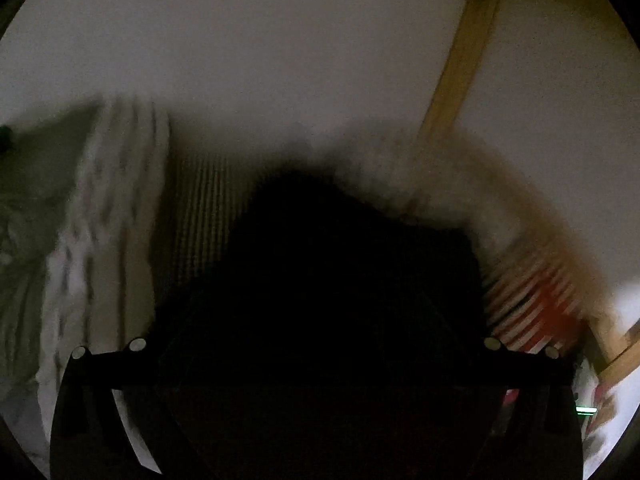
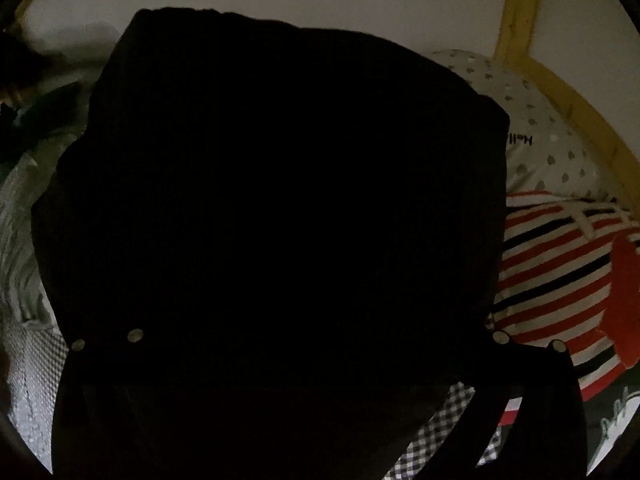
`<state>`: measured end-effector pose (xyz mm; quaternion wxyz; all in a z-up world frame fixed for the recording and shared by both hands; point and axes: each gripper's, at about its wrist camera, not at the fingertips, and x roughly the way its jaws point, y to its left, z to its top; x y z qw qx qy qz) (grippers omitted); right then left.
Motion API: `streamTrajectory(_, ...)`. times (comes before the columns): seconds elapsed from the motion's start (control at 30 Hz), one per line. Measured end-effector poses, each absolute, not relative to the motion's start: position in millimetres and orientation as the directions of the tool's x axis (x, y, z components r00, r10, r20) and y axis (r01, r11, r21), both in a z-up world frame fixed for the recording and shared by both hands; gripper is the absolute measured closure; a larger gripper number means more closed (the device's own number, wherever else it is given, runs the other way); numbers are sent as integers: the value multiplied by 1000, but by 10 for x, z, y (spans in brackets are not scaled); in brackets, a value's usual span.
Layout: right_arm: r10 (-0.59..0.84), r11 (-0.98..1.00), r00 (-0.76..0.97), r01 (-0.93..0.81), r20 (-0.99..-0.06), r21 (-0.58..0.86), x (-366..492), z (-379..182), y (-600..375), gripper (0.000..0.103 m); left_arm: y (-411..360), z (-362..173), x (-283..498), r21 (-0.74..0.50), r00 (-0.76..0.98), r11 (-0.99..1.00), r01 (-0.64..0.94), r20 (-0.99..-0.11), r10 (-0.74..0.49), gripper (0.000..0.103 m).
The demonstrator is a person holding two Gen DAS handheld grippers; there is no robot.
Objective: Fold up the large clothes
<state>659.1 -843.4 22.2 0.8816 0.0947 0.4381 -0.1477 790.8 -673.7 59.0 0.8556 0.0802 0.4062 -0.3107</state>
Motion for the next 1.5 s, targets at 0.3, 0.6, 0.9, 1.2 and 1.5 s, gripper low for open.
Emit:
streamTrajectory(0.3, -215, 941, 556, 337, -803, -18, 6642, 95, -8092, 3, -7004, 17, 7936, -76, 476, 804, 590, -772, -421, 4)
streamTrajectory(0.6, -218, 915, 620, 399, -754, 64, 6087, 737, -7887, 3, -6197, 726, 7229, -216, 534, 803, 555, -648, -543, 5)
streamTrajectory(0.9, -292, 879, 542, 477, -788, 3, 4988, 802, -7154, 3, -5329, 762, 5998, -180, 538, 816, 549, -671, -510, 5)
streamTrajectory(1.2, -360, 867, 546, 495, -757, -56, 3951, 832, -6297, 3, -4643, 870, 4777, -79, 557, 813, 577, -689, -463, 5)
streamTrajectory(1.5, -371, 877, 604, 478, -705, -51, 2935, 1060, -5585, 3, -3996, 871, 3859, -83, 550, 809, 581, -693, -466, 5)
